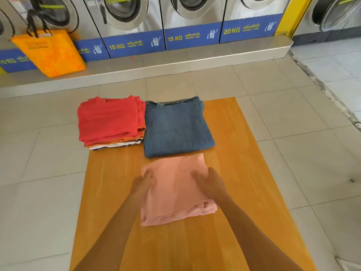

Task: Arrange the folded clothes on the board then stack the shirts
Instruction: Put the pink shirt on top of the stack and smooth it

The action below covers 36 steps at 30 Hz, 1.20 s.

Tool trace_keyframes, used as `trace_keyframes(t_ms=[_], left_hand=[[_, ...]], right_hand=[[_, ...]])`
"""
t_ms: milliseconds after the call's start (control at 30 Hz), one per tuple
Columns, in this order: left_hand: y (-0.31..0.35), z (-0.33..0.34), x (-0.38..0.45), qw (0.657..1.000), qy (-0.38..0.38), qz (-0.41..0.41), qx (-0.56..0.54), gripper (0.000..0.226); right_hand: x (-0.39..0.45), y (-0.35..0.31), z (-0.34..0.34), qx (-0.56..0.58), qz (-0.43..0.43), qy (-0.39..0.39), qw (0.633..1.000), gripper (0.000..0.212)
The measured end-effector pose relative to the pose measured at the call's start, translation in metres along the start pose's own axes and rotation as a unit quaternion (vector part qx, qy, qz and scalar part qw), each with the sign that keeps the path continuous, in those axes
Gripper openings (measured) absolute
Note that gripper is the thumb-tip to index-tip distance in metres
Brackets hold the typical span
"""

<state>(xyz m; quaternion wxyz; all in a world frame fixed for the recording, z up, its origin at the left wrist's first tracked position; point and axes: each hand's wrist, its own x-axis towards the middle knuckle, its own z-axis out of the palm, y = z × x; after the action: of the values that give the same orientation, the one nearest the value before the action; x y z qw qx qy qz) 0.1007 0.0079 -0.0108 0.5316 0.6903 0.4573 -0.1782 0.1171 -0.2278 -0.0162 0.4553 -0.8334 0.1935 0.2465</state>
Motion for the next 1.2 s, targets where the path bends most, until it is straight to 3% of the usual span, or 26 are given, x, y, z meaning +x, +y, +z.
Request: trace_keyframes(t_ms=[133, 333, 433, 600, 867, 1200], left_hand=[[-0.034, -0.03, -0.015, 0.989, -0.055, -0.082, -0.106, 0.101], [-0.065, -0.055, -0.037, 0.979, -0.119, -0.035, -0.162, 0.062], [-0.076, -0.063, -0.042, 0.981, -0.093, 0.009, -0.168, 0.056], [-0.077, -0.077, -0.046, 0.994, -0.013, 0.06, -0.089, 0.051], [-0.009, -0.14, -0.025, 0.988, 0.013, 0.089, -0.121, 0.034], [0.143, -0.234, 0.063, 0.965, 0.127, 0.214, -0.084, 0.047]], right_hand=[[-0.014, 0.005, 0.009, 0.041, -0.014, -0.049, 0.998, 0.046], [-0.039, 0.0, 0.023, 0.061, -0.032, -0.082, 0.994, 0.038], [-0.047, -0.004, 0.028, 0.027, -0.047, -0.084, 0.995, 0.037], [-0.054, -0.016, 0.038, 0.004, -0.087, -0.08, 0.993, 0.039], [-0.048, -0.096, 0.052, 0.076, -0.124, -0.083, 0.986, 0.028], [0.009, -0.268, 0.085, 0.103, -0.195, -0.045, 0.974, 0.03]])
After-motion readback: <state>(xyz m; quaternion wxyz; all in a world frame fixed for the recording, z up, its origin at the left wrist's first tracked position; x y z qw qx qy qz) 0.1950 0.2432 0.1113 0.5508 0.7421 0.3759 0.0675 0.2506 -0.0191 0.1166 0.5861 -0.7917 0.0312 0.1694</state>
